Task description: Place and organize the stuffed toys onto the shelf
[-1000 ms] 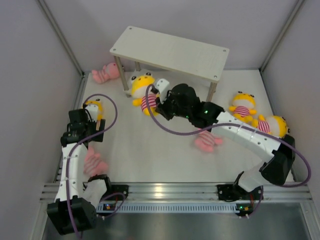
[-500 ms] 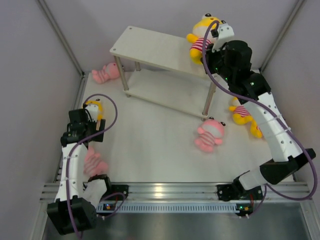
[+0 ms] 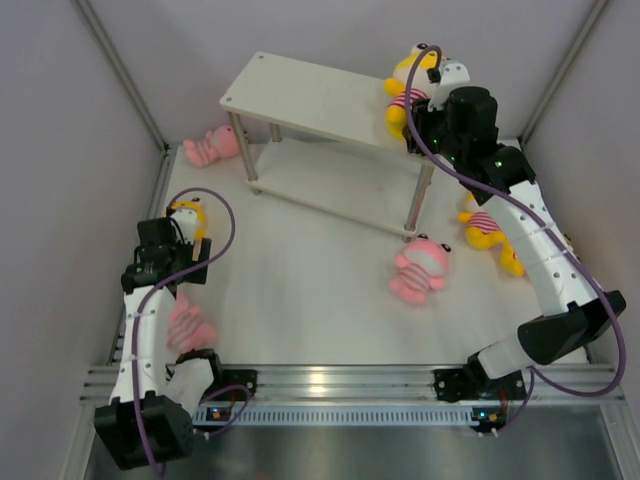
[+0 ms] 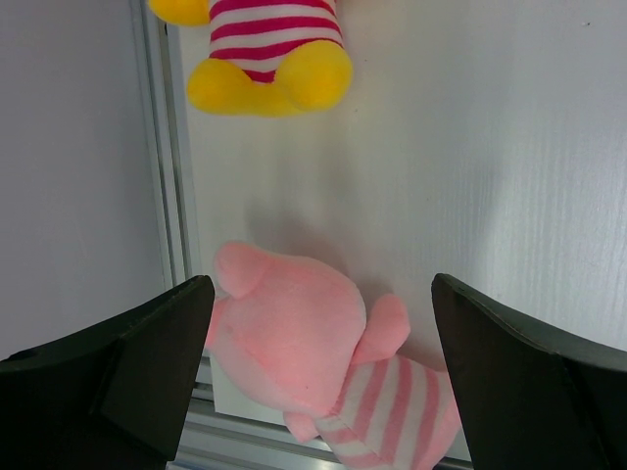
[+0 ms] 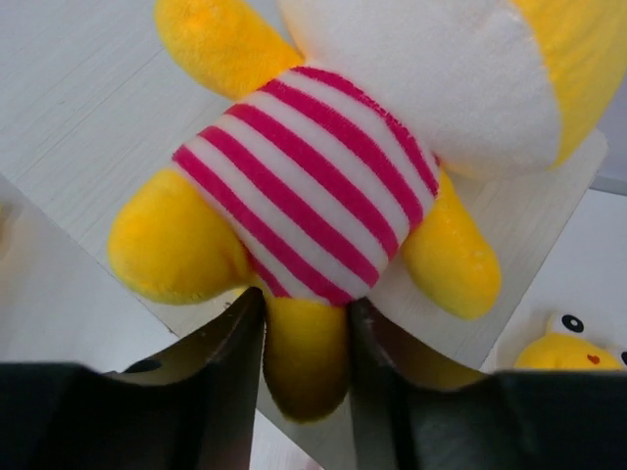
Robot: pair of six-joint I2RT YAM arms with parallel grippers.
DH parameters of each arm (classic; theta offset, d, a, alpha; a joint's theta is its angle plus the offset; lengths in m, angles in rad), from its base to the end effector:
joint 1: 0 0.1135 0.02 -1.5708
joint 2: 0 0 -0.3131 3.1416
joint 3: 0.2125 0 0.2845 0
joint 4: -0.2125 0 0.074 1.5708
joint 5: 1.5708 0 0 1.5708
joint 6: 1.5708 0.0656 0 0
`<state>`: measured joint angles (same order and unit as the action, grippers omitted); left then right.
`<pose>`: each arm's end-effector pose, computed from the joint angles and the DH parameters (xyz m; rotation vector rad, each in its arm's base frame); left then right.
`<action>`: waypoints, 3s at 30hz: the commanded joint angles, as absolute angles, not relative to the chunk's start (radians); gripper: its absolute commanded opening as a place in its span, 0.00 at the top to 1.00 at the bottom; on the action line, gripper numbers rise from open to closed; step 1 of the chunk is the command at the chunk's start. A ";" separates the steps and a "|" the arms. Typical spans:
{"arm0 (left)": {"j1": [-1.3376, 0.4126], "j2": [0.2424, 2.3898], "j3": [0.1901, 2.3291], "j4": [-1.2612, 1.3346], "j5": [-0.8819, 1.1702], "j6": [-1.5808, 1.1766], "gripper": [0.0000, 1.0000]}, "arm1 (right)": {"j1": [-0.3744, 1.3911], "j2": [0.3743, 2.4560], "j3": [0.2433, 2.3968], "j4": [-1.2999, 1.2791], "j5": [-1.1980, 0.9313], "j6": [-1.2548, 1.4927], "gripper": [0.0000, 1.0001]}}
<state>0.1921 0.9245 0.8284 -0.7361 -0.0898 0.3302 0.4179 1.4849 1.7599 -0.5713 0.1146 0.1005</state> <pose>0.2029 0.0455 0.2935 0.1254 2.4249 0.3480 0.3482 0.1464 0.5181 -0.2172 1.8600 0.2513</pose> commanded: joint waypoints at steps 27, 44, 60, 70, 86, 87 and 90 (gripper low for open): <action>0.195 0.905 0.847 -0.736 -0.052 0.342 0.01 | -0.239 1.063 1.157 -0.213 0.006 0.388 0.16; 0.196 0.913 0.844 -0.738 -0.060 0.348 0.01 | -0.364 1.574 1.060 -0.060 -0.137 0.357 0.25; 0.196 0.934 0.861 -0.739 -0.068 0.342 0.01 | -0.334 1.660 0.989 0.018 -0.230 0.377 0.97; 0.196 0.933 0.867 -0.739 -0.066 0.348 0.01 | -0.328 1.286 1.080 -0.073 -0.118 0.416 1.00; 0.196 0.917 0.862 -0.739 -0.067 0.344 0.01 | 0.128 1.152 1.612 -0.107 -0.006 0.439 1.00; 0.196 0.916 0.862 -0.739 -0.067 0.344 0.01 | 0.214 1.181 1.673 -0.109 0.020 0.431 1.00; 0.195 0.910 0.862 -0.741 -0.069 0.344 0.01 | 0.367 1.296 1.787 -0.114 0.077 0.402 1.00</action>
<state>0.1921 0.9356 0.8310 -0.7383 -0.0681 0.3397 0.2508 1.1900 1.6993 -0.1345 0.0124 0.4183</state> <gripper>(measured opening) 0.990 0.012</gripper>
